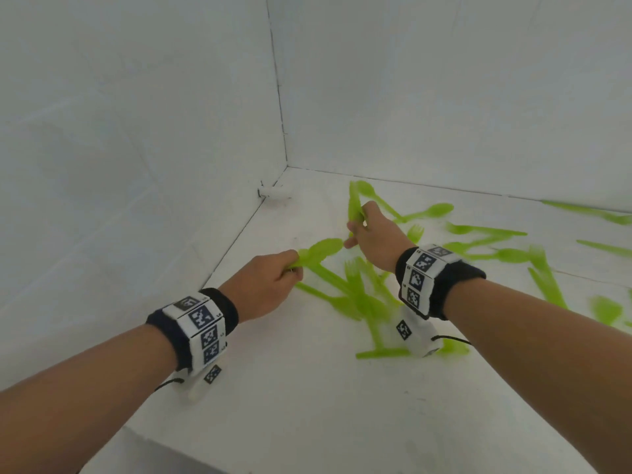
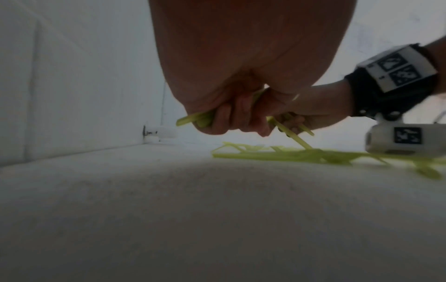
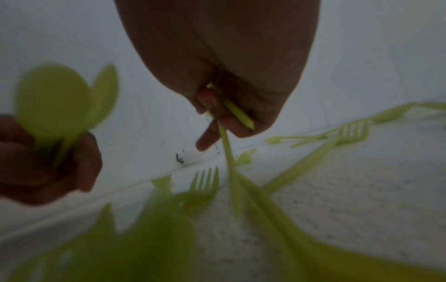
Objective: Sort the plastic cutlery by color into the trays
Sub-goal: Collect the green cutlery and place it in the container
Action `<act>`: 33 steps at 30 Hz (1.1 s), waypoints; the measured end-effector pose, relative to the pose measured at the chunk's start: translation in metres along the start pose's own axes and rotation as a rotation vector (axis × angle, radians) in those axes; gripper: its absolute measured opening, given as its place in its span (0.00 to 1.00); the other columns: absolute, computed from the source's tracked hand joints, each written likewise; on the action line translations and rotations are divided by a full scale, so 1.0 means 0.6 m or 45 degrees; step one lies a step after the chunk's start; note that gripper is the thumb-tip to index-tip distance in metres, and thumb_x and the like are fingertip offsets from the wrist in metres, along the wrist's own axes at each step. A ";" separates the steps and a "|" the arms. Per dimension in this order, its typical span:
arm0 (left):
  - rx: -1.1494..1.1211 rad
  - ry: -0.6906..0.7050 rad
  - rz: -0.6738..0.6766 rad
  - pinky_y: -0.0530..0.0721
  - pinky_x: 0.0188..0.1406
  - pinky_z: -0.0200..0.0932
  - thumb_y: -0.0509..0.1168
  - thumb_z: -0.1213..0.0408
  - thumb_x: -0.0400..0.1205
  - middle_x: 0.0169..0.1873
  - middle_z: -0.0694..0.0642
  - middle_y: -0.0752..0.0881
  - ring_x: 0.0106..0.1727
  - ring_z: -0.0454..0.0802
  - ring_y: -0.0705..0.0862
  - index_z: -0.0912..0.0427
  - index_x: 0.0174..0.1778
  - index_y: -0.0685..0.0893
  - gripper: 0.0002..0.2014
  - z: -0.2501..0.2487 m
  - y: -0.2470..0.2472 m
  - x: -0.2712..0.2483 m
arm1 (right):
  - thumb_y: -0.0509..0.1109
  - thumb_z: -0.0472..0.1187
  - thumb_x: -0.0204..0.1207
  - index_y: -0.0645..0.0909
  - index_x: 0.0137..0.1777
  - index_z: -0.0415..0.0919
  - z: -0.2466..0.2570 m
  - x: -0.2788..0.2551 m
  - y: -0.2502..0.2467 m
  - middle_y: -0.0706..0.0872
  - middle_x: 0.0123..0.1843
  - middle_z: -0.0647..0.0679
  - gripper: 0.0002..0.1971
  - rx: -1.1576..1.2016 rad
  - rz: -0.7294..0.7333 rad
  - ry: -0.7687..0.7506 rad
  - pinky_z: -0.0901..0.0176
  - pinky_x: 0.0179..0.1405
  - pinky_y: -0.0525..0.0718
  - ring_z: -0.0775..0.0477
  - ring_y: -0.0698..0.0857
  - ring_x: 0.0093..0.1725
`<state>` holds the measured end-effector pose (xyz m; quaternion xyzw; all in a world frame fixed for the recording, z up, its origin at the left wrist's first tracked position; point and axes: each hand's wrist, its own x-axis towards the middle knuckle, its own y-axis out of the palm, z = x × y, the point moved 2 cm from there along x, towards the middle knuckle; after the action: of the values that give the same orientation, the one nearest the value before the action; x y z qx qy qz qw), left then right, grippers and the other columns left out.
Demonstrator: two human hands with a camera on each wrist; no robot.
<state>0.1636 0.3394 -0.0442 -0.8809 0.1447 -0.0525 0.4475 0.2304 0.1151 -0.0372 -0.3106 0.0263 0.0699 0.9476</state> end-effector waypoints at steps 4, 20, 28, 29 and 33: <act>0.349 0.251 0.089 0.82 0.55 0.44 0.62 0.47 0.80 0.60 0.44 0.83 0.55 0.44 0.83 0.48 0.66 0.86 0.21 0.012 0.031 -0.011 | 0.62 0.55 0.87 0.67 0.59 0.51 0.010 -0.006 0.002 0.90 0.35 0.48 0.11 -0.145 -0.158 -0.163 0.51 0.35 0.83 0.46 0.85 0.31; 0.130 -0.066 0.097 0.73 0.32 0.37 0.66 0.61 0.83 0.38 0.50 0.84 0.33 0.45 0.76 0.55 0.44 0.75 0.06 0.035 -0.027 -0.045 | 0.77 0.55 0.77 0.70 0.29 0.43 0.001 -0.028 0.048 0.72 0.29 0.49 0.24 -0.712 0.336 0.065 0.58 0.29 0.69 0.47 0.74 0.31; -0.372 -0.311 0.040 0.78 0.39 0.44 0.63 0.64 0.85 0.41 0.47 0.93 0.31 0.42 0.78 0.57 0.47 0.82 0.04 0.037 -0.018 -0.044 | 0.74 0.51 0.80 0.65 0.29 0.45 -0.009 -0.024 0.008 0.69 0.27 0.51 0.25 -0.341 0.069 0.102 0.57 0.29 0.67 0.49 0.69 0.27; -0.411 -0.326 0.043 0.76 0.38 0.43 0.63 0.64 0.85 0.41 0.48 0.94 0.29 0.41 0.76 0.56 0.47 0.82 0.04 0.034 -0.015 -0.042 | 0.74 0.51 0.80 0.64 0.29 0.45 -0.011 -0.024 0.004 0.69 0.27 0.50 0.25 -0.309 0.027 0.113 0.57 0.29 0.67 0.48 0.69 0.27; -0.423 -0.304 0.003 0.77 0.42 0.44 0.63 0.63 0.86 0.41 0.48 0.93 0.30 0.40 0.77 0.56 0.47 0.83 0.05 0.022 -0.005 -0.024 | 0.73 0.51 0.81 0.62 0.29 0.45 -0.023 -0.029 -0.011 0.68 0.27 0.49 0.26 -0.271 -0.044 0.162 0.56 0.30 0.68 0.47 0.68 0.27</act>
<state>0.1532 0.3557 -0.0489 -0.9424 0.0981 0.0774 0.3101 0.2141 0.0994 -0.0429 -0.4136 0.0736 0.0361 0.9068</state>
